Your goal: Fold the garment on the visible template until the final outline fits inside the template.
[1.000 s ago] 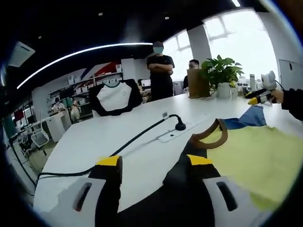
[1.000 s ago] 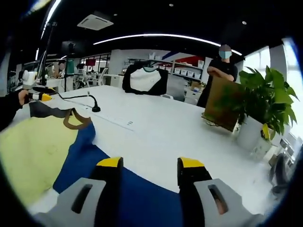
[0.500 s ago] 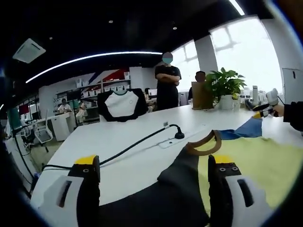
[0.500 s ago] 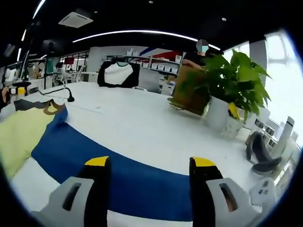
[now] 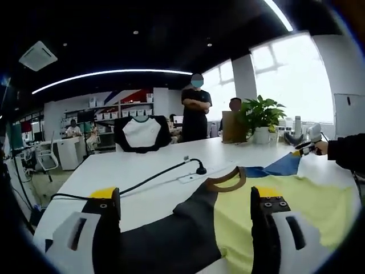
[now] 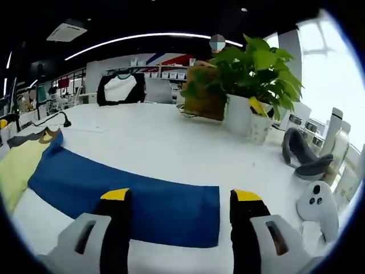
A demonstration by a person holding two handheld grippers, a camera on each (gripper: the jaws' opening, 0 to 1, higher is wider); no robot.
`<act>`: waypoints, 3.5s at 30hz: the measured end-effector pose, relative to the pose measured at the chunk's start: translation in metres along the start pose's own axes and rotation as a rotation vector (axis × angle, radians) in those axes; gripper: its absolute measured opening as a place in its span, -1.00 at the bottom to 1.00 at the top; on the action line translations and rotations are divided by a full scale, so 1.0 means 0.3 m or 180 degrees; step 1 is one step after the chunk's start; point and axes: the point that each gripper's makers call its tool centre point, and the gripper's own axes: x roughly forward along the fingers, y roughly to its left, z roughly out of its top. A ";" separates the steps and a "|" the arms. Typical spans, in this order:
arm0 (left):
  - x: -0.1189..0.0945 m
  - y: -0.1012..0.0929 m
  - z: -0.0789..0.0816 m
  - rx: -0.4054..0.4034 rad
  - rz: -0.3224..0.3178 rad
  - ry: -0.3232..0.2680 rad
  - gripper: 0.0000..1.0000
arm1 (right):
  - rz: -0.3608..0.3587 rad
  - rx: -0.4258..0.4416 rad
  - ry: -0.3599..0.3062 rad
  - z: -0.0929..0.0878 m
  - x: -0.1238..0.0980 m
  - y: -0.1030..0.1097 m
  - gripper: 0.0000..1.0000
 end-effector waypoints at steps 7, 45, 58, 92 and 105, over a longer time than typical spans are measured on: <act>-0.039 -0.018 0.013 -0.0005 -0.0029 -0.0042 0.99 | -0.0001 0.0069 0.0081 -0.041 0.021 -0.022 0.19; -0.184 -0.029 0.020 -0.0087 0.0008 -0.0103 0.99 | -0.0626 0.0458 -0.0265 -0.027 -0.086 -0.058 -1.00; -0.252 -0.033 0.027 -0.0060 0.0009 -0.0095 0.99 | -0.0732 0.0610 -0.0342 -0.048 -0.182 -0.063 -1.00; -0.315 -0.108 0.049 -0.0024 0.0019 -0.0136 0.99 | -0.0415 0.0637 -0.1044 0.433 -0.339 0.154 -1.00; -0.337 -0.149 0.042 -0.0115 -0.0061 -0.0138 0.99 | 0.0020 0.0340 -0.1347 0.686 -0.407 0.387 -1.00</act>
